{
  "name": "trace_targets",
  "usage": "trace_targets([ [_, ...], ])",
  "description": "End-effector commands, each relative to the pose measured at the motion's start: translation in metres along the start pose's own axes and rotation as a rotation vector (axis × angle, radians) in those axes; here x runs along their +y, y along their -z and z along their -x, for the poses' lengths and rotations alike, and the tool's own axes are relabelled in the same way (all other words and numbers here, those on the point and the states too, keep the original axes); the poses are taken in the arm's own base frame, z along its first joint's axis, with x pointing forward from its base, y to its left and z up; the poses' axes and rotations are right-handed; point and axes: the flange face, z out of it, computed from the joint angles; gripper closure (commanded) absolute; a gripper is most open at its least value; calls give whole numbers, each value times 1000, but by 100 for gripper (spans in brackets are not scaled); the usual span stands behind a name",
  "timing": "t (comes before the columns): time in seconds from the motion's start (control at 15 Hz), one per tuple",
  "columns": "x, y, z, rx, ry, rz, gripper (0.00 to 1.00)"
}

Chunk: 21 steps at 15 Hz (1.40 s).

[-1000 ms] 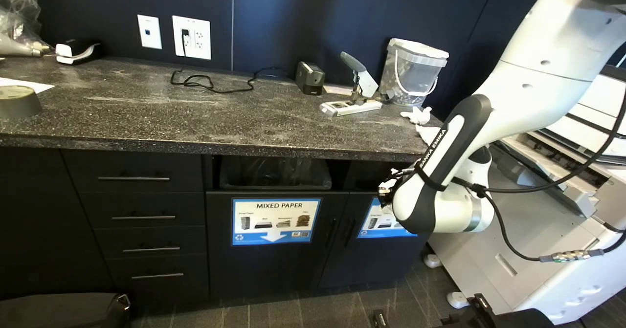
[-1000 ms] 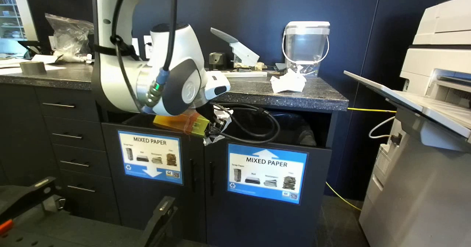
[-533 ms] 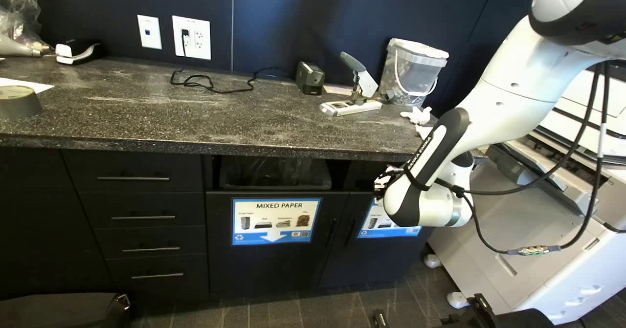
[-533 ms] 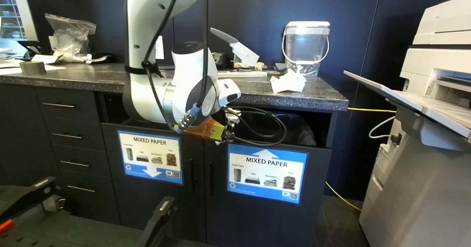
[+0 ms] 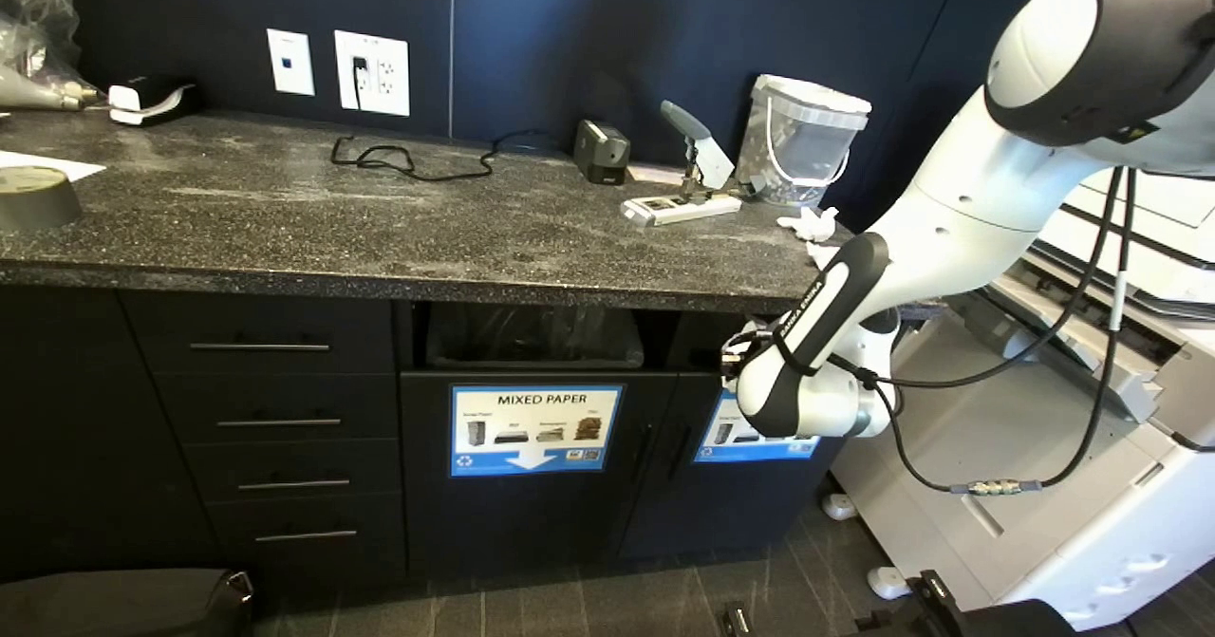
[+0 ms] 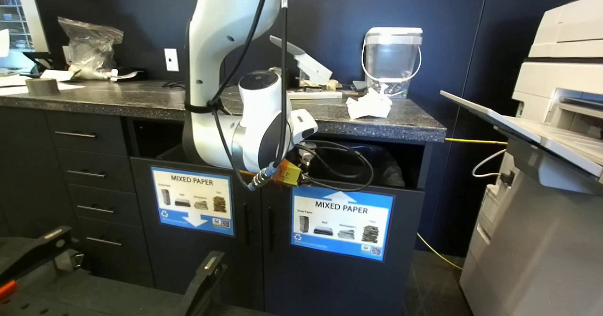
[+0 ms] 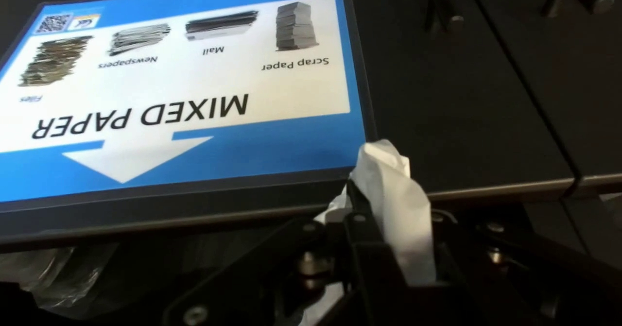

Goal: Place two crumpled papers inside the bin on the right

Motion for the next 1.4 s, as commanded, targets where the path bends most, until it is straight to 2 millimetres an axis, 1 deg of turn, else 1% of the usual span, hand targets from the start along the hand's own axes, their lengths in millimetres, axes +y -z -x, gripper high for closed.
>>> trace_targets([
  [0.0, 6, -23, -8, 68, 1, -21, 84],
  [0.07, 11, -23, -10, 70, -8, -25, 84],
  [0.2, 12, -22, -12, 90, -3, -24, 84],
  [0.27, 18, -19, -17, 95, -10, -24, 84],
  [0.4, 13, -13, -19, 117, -4, -38, 84],
  [0.47, 20, -8, -22, 133, -19, -47, 84],
  [0.53, 20, -6, -22, 138, -24, -48, 84],
  [0.6, 15, -5, -20, 144, -15, -61, 84],
  [0.73, 23, -9, -23, 128, -36, -75, 84],
  [0.8, 17, -14, -22, 125, -31, -85, 85],
  [0.87, 23, -14, -25, 129, -44, -91, 84],
  [0.93, 30, -10, -28, 142, -57, -96, 84],
  [1.0, 27, -6, -28, 156, -54, -100, 85],
  [1.13, 37, 0, -34, 168, -68, -107, 84],
  [1.2, 33, 0, -34, 173, -60, -108, 84],
  [1.27, 35, 2, -38, 185, -61, -106, 84],
  [1.33, 44, 6, -49, 218, -68, -100, 85],
])
